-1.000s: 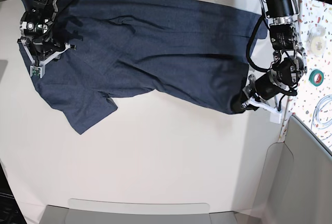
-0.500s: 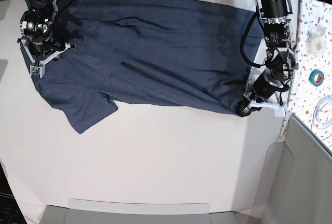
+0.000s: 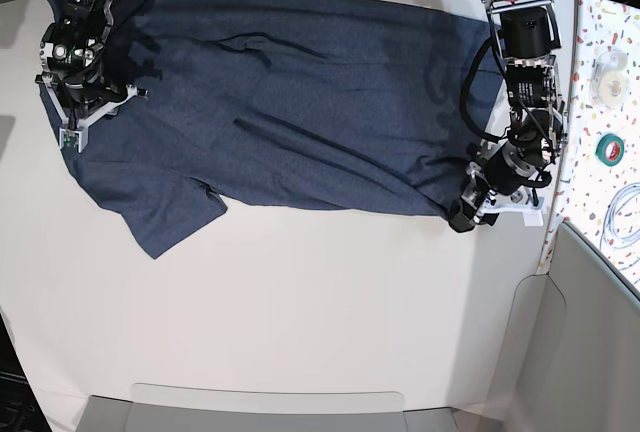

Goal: Layout the t-shirt on the table in an organized manner, then fold the t-shirt properly
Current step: 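Release the shoulder and move the right gripper along the shirt edge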

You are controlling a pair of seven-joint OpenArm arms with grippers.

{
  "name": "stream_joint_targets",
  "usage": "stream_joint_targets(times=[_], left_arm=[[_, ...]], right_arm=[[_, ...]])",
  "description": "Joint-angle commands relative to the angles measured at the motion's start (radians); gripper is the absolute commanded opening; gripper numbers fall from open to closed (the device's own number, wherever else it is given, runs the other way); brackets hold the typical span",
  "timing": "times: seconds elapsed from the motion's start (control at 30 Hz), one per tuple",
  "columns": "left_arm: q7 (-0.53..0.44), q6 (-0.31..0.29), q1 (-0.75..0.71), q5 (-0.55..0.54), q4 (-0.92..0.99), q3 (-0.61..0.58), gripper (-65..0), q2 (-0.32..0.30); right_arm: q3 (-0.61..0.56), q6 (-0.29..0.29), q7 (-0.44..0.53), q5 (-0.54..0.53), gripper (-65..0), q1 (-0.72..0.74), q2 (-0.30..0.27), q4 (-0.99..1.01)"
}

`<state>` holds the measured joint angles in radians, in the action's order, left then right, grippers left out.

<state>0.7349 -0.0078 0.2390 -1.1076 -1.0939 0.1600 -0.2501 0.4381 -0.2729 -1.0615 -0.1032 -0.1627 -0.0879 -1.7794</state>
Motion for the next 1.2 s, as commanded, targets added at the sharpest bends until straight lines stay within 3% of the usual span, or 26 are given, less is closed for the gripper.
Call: stream_joint_targets(times=[0.0, 0.2, 0.4, 0.5, 0.57, 0.63, 0.73, 0.87, 1.0, 1.17], left_arm=[[-0.002, 0.004, 0.016, 0.002, -0.028, 0.005, -36.9, -0.038], [-0.008, -0.001, -0.053, 0.002, -0.276, 0.006, -37.7, -0.081], [-0.024, -0.002, -0.174, 0.01, -0.598, 0.006, -44.8, -0.088], [-0.007, -0.002, -0.264, 0.01, -0.704, -0.003, -52.7, -0.11], [0.038, -0.002, -0.321, 0.011, -0.727, -0.004, -58.3, -0.111], [0.139, -0.002, -0.335, 0.011, -0.722, -0.004, -59.8, -0.113], [0.302, -0.001, -0.335, 0.033, -0.701, -0.004, -60.1, -0.113], [0.423, -0.001, -0.339, 0.126, -0.699, -0.003, -60.3, -0.113], [0.447, -0.001, -0.356, 0.223, -0.699, -0.003, -60.3, -0.113], [0.444, -0.001, -0.405, 0.252, -0.699, -0.003, -60.3, -0.113]], right_arm=[[0.003, -0.001, 0.011, 0.003, -44.5, 0.018, -0.008, -0.029], [0.005, 0.001, 0.011, 0.003, -44.5, 0.081, -0.006, -0.153], [0.0, 0.001, 0.01, 0.009, -44.6, 0.188, 0.037, -0.156], [-0.002, 0.001, 0.01, 0.009, -45.9, 0.245, 0.066, -0.124], [-0.002, 0.001, 0.01, 0.009, -54.0, 0.294, 0.07, -0.066], [0.0, 0.001, 0.01, 0.009, -65.0, 0.345, 0.069, 0.013], [0.0, -0.001, 0.01, 0.009, -65.0, 0.409, 0.061, 0.135], [-0.002, -0.001, 0.011, 0.007, -65.0, 0.472, 0.061, 0.26], [-0.002, -0.001, 0.025, 0.009, -65.0, 0.526, 0.049, 0.381], [0.001, 0.001, 0.135, 0.009, -65.0, 0.562, -0.006, 0.545]])
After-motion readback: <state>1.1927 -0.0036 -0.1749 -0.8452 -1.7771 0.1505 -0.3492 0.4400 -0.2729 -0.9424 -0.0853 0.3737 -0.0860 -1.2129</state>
